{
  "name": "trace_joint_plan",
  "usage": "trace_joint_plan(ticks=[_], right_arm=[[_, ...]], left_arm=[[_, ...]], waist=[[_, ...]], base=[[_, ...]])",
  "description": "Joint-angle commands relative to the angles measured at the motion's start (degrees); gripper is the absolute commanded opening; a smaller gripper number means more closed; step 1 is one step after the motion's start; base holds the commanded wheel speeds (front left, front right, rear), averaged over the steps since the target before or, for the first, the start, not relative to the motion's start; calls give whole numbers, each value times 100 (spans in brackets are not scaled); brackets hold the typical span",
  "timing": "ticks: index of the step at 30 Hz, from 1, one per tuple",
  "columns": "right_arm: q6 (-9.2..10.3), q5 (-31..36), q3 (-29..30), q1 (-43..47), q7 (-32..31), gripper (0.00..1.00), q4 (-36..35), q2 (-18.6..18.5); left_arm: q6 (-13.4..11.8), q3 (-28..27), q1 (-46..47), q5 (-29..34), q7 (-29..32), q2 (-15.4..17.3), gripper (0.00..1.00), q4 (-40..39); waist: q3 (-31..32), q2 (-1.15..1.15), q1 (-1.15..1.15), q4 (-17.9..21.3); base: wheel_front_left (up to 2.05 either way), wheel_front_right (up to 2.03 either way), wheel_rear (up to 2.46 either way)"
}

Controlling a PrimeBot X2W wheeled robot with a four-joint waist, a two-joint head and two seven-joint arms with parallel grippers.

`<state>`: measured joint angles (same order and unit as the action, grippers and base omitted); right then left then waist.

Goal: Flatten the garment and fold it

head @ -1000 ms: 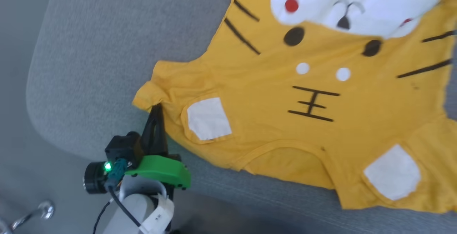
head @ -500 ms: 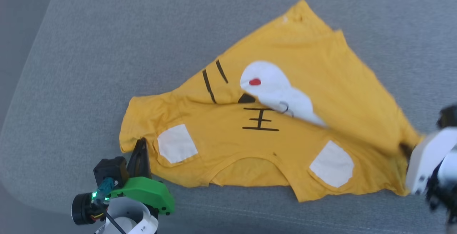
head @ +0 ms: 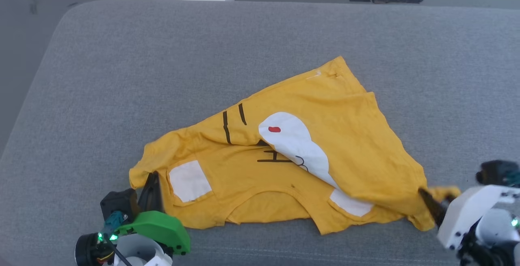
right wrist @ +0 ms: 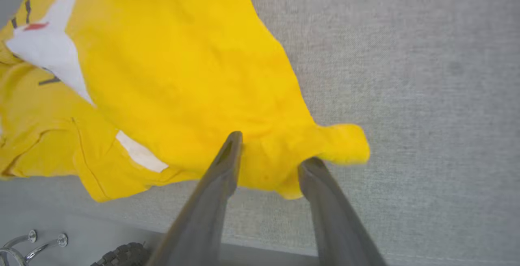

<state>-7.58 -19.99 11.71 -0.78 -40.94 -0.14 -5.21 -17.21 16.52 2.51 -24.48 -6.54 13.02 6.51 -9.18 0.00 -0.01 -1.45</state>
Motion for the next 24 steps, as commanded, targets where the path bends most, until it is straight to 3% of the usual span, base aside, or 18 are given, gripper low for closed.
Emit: trace_joint_plan(ticks=[1, 6, 11, 19, 24], right_arm=[[9, -62, 76, -187, 270, 100, -150, 18], [9, -205, 41, -597, 1254, 100, -426, 6], [9, -223, -187, -1202, 1741, 100, -300, -101], [9, 257, -519, -2977, 1789, 100, 880, -333], [9, 841, -944, -4182, 1236, 100, 1923, -603]], left_arm=[[-24, -31, -87, -83, 32, 69, 0, -7], [-58, -59, -93, -98, 36, 106, 0, -56], [-86, -31, 1, -60, 30, 110, 0, -162], [-57, 191, 394, 86, 29, 9, 0, -473], [17, 429, 719, 194, 20, -138, 0, -479]], waist=[[73, 0, 1, 64], [78, 0, 1, 93], [-85, 0, 1, -30], [-735, 0, 1, -592], [-1244, 0, 1, -1015]], base=[[0, 0, 0], [0, 0, 0], [0, 0, 0], [0, 0, 0], [0, 0, 0]])
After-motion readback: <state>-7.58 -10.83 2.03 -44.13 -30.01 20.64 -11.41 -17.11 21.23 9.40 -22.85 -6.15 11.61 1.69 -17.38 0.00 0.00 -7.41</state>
